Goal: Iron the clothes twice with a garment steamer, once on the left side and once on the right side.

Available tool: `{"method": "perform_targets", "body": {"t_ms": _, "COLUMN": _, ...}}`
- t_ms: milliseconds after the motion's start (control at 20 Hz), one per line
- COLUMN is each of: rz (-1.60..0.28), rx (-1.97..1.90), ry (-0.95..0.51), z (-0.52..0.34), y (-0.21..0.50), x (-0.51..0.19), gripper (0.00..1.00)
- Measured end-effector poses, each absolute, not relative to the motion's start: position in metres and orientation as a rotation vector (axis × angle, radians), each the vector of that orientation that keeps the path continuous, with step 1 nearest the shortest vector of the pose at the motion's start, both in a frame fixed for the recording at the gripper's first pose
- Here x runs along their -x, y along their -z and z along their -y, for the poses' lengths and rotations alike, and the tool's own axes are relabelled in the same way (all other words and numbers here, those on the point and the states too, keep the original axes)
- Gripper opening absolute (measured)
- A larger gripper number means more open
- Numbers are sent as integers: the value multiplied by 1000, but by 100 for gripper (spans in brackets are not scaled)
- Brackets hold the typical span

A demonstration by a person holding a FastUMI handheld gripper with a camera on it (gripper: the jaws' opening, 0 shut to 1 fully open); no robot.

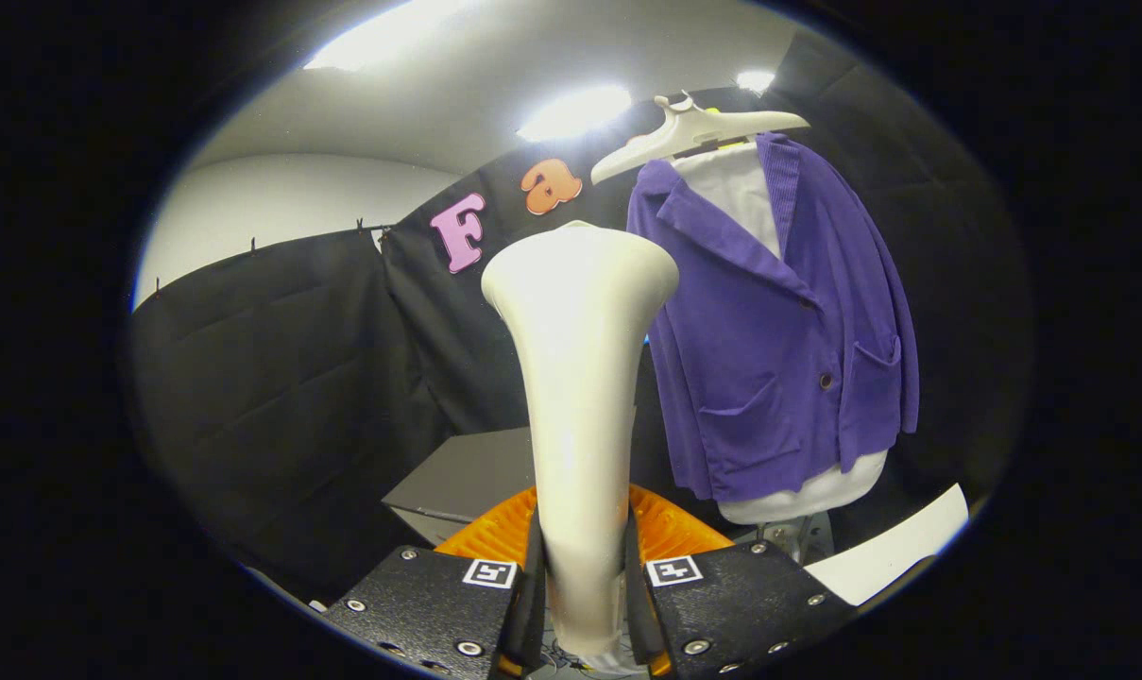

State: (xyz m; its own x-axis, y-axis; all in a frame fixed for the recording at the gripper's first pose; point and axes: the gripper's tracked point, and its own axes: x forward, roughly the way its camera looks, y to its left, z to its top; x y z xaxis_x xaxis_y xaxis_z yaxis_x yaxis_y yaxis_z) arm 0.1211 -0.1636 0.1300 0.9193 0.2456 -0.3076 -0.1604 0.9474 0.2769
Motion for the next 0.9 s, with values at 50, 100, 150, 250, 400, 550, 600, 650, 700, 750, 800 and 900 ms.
{"method": "perform_targets", "body": {"t_ms": 50, "rz": -330, "rx": -245, "ry": -212, "z": 165, "y": -138, "x": -130, "gripper": 35}}
{"method": "perform_targets", "body": {"t_ms": 100, "rz": -313, "rx": -237, "ry": -212, "z": 168, "y": -145, "x": -137, "gripper": 35}}
{"method": "perform_targets", "body": {"t_ms": 150, "rz": -295, "rx": -228, "ry": -209, "z": 170, "y": -152, "x": -146, "gripper": 35}}
{"method": "perform_targets", "body": {"t_ms": 250, "rz": -266, "rx": -208, "ry": -198, "z": 175, "y": -165, "x": -166, "gripper": 36}}
{"method": "perform_targets", "body": {"t_ms": 400, "rz": -225, "rx": -175, "ry": -151, "z": 192, "y": -174, "x": -200, "gripper": 35}}
{"method": "perform_targets", "body": {"t_ms": 550, "rz": -196, "rx": -147, "ry": -83, "z": 214, "y": -179, "x": -233, "gripper": 35}}
{"method": "perform_targets", "body": {"t_ms": 600, "rz": -189, "rx": -144, "ry": -66, "z": 221, "y": -179, "x": -241, "gripper": 35}}
{"method": "perform_targets", "body": {"t_ms": 650, "rz": -187, "rx": -138, "ry": -50, "z": 227, "y": -179, "x": -251, "gripper": 36}}
{"method": "perform_targets", "body": {"t_ms": 700, "rz": -185, "rx": -137, "ry": -32, "z": 233, "y": -178, "x": -260, "gripper": 35}}
{"method": "perform_targets", "body": {"t_ms": 750, "rz": -186, "rx": -133, "ry": -18, "z": 239, "y": -177, "x": -268, "gripper": 35}}
{"method": "perform_targets", "body": {"t_ms": 800, "rz": -188, "rx": -129, "ry": -3, "z": 245, "y": -175, "x": -276, "gripper": 35}}
{"method": "perform_targets", "body": {"t_ms": 900, "rz": -184, "rx": -122, "ry": 33, "z": 257, "y": -174, "x": -291, "gripper": 35}}
